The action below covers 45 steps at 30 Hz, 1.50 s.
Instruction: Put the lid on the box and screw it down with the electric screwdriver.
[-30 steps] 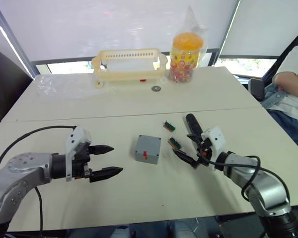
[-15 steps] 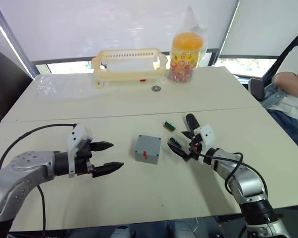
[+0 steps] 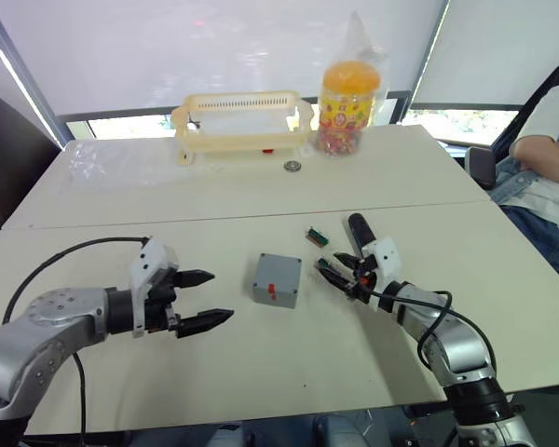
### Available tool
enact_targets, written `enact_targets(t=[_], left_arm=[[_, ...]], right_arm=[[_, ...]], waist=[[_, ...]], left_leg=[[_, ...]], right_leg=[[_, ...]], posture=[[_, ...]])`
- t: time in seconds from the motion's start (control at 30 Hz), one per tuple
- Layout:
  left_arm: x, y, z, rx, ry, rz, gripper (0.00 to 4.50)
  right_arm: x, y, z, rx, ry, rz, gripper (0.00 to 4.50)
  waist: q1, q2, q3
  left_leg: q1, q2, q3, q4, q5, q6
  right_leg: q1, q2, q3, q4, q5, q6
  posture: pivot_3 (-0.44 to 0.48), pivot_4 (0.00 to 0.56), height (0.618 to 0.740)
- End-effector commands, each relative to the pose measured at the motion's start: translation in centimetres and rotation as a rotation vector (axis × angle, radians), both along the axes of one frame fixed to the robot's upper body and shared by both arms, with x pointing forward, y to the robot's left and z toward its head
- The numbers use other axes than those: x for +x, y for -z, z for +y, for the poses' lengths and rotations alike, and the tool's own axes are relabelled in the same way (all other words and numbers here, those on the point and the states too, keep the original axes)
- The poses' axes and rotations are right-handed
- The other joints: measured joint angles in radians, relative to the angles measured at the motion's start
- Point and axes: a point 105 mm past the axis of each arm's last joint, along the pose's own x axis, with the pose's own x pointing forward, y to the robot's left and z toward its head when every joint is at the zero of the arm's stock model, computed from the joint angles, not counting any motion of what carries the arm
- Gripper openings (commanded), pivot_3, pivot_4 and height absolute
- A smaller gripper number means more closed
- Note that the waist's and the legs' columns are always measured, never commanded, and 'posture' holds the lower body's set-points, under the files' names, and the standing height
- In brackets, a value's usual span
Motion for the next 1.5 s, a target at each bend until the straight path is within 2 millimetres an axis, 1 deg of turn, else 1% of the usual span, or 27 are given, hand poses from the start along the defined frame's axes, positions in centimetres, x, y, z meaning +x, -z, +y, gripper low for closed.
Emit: enact_targets(t=[0.03, 0.4, 0.5, 0.53, 0.57, 0.87, 0.97, 1.03, 1.13, 1.27, 1.37, 1.43, 1.5], left_arm=[[0.1, -0.6, -0.1, 0.003, 0.008, -0.043, 4.50], [0.4, -0.5, -0.1, 0.008, -0.004, -0.054, 4.50], [0.4, -0.4, -0.1, 0.011, -0.006, -0.054, 4.50], [0.4, -0.4, -0.1, 0.011, -0.006, -0.054, 4.50], [0.3, -0.3, -0.2, 0.011, -0.005, -0.055, 4.50], [0.4, -0.2, -0.1, 0.015, -0.013, -0.060, 4.50], [0.3, -0.1, 0.0, 0.018, -0.016, -0.060, 4.50], [0.2, 0.0, 0.1, 0.019, -0.016, -0.058, 4.50], [0.2, 0.1, 0.1, 0.022, -0.016, -0.055, 4.50], [0.4, 0.2, 0.1, 0.021, -0.013, -0.054, 4.50], [0.6, 0.0, 0.2, 0.020, -0.011, -0.057, 4.50], [0.8, -0.1, 0.3, 0.021, -0.011, -0.061, 4.50], [1.2, -0.2, 0.5, 0.028, -0.014, -0.068, 4.50]], right_arm=[[0.2, -0.9, 0.0, 0.010, 0.008, -0.048, 1.52], [0.4, -0.3, -0.2, -0.014, 0.021, -0.035, 1.52], [0.4, -0.3, -0.2, -0.012, 0.024, -0.039, 0.66], [0.4, -0.3, -0.2, -0.010, 0.025, -0.041, 0.22], [0.4, -0.3, -0.1, -0.010, 0.023, -0.042, 0.02], [0.2, -0.5, 0.0, -0.010, 0.020, -0.049, 0.02], [0.1, -2.0, -0.1, 0.005, 0.026, -0.094, 0.02], [-0.1, -3.5, -0.1, 0.016, 0.024, -0.132, 0.02], [-0.5, -5.3, 0.0, 0.024, 0.016, -0.168, 0.02], [-1.0, -7.7, 0.7, 0.034, -0.015, -0.212, 0.02], [-1.3, -9.7, 1.7, 0.058, -0.059, -0.242, 0.02], [-1.9, -10.6, 3.4, 0.073, -0.141, -0.240, 0.02], [-2.3, -10.8, 5.0, 0.077, -0.212, -0.231, 0.02]], waist=[[0.000, 0.000, 0.000], [0.000, 0.000, 0.000], [0.000, 0.000, 0.000], [0.000, 0.000, 0.000], [0.001, 0.000, 0.000], [0.000, 0.000, 0.000], [0.000, 0.000, 0.000], [0.000, 0.000, 0.000], [0.001, 0.000, 0.000], [0.001, 0.000, 0.000], [-0.001, 0.000, 0.000], [-0.001, 0.000, 0.000], [-0.001, 0.000, 0.000]], left_leg=[[0.000, 0.000, 0.000, 0.000, 0.000, 0.000], [0.000, 0.000, 0.000, 0.000, 0.000, 0.000], [0.000, 0.000, 0.000, 0.000, 0.000, 0.000], [0.000, 0.000, 0.000, 0.000, 0.000, 0.000], [0.000, 0.000, 0.000, 0.000, 0.000, 0.000], [0.000, 0.000, 0.000, 0.000, 0.000, 0.000], [0.000, 0.000, 0.000, 0.000, 0.000, 0.000], [0.000, 0.000, 0.000, 0.000, 0.000, 0.000], [0.000, 0.000, 0.000, 0.000, 0.000, 0.000], [0.000, 0.000, 0.000, 0.000, 0.000, 0.000], [0.000, 0.000, 0.000, 0.000, 0.000, 0.000], [0.000, 0.000, 0.000, 0.000, 0.000, 0.000], [0.000, 0.000, -0.001, 0.000, 0.000, 0.000]], right_leg=[[0.000, 0.000, 0.000, 0.000, 0.000, 0.000], [0.000, 0.000, 0.000, 0.000, 0.000, 0.000], [0.000, 0.000, 0.000, 0.000, 0.000, 0.000], [0.000, 0.000, 0.000, 0.000, 0.000, 0.000], [0.000, 0.000, 0.000, 0.000, 0.000, 0.000], [0.000, 0.000, 0.000, 0.000, 0.000, 0.000], [0.000, 0.000, 0.000, 0.000, 0.000, 0.000], [0.000, 0.000, 0.000, 0.000, 0.000, 0.000], [0.000, 0.000, 0.000, 0.000, 0.000, 0.000], [0.000, 0.000, 0.000, 0.000, 0.000, 0.000], [0.000, 0.000, 0.000, 0.000, 0.000, 0.000], [0.000, 0.000, 0.000, 0.000, 0.000, 0.000], [0.000, 0.000, -0.001, 0.000, 0.000, 0.000]], posture=[[0.000, 0.150, 0.740], [0.000, 0.150, 0.740], [0.000, 0.150, 0.740], [0.000, 0.150, 0.740], [0.000, 0.150, 0.740], [0.000, 0.150, 0.740], [0.000, 0.150, 0.740], [0.000, 0.150, 0.740], [0.000, 0.150, 0.740], [0.000, 0.150, 0.740], [0.000, 0.150, 0.740], [0.000, 0.150, 0.740], [0.000, 0.150, 0.740]])
